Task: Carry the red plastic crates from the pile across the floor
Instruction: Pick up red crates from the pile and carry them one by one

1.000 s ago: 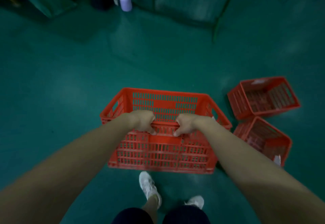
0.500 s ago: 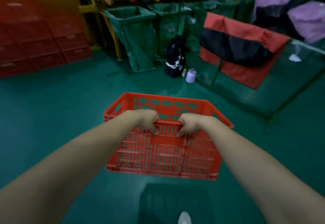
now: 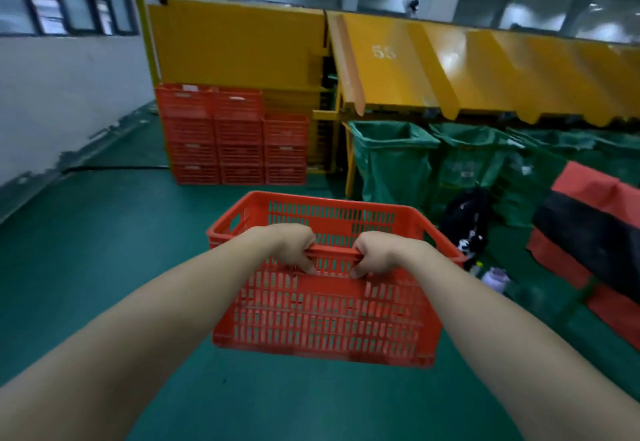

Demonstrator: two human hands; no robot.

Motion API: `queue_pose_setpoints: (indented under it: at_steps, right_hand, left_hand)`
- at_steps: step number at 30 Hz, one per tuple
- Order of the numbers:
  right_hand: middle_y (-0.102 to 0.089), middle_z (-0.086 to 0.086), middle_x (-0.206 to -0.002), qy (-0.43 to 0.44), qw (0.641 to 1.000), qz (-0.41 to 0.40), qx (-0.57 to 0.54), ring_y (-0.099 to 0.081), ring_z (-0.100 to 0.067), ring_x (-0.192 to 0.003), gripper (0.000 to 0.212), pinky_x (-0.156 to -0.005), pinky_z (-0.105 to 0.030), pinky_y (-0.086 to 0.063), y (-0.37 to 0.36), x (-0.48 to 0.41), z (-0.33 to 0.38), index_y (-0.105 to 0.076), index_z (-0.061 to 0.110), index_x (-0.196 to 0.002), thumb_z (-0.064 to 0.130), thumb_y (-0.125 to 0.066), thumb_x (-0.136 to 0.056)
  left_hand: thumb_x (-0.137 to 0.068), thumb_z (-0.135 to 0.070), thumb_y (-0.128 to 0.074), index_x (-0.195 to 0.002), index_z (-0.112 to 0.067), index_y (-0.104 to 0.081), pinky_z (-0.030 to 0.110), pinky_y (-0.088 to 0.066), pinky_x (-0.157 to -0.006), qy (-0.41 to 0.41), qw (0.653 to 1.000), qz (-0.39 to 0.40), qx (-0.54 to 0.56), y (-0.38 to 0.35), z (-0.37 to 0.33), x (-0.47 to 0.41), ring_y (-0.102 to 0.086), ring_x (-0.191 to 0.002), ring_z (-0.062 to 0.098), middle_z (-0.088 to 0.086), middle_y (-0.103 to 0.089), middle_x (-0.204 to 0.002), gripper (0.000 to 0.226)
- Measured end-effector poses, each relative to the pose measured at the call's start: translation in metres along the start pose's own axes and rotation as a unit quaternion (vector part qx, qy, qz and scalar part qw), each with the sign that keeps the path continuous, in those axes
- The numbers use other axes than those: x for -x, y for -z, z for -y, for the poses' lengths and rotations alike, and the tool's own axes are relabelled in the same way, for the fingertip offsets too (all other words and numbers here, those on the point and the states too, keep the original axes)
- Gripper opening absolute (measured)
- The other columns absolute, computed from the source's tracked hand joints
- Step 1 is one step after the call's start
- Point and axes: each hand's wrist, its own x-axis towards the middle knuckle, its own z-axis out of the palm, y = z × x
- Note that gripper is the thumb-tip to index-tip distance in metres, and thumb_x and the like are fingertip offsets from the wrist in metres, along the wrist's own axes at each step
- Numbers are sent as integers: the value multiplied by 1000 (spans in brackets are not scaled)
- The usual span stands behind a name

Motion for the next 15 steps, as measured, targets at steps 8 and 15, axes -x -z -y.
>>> queue_pose_setpoints:
  at_steps: [8, 15]
  right_hand:
    - [-68, -5, -93, 65, 992, -54, 97, -64, -24, -87, 31, -74, -35, -52, 65, -105, -1, -68, 12, -94, 41, -70, -84]
    - [-60, 2, -85, 88, 984, -81, 128, -56, -18, -77, 24, -63, -30, -41, 126, -234, 8, -65, 16, -91, 40, -66, -88]
  left_hand:
    - [-84, -41, -69, -98, -9, -65, 27, -41, -68, 70, 994, -77, -20, 46, 63, -57, -63, -95, 29, 10, -68, -100, 35]
    - [-84, -41, -69, -93, -17, -64, 27, -42, -69, 85, 988, -124, -25, 87, 164, -141, -63, -93, 25, 4, -67, -97, 27]
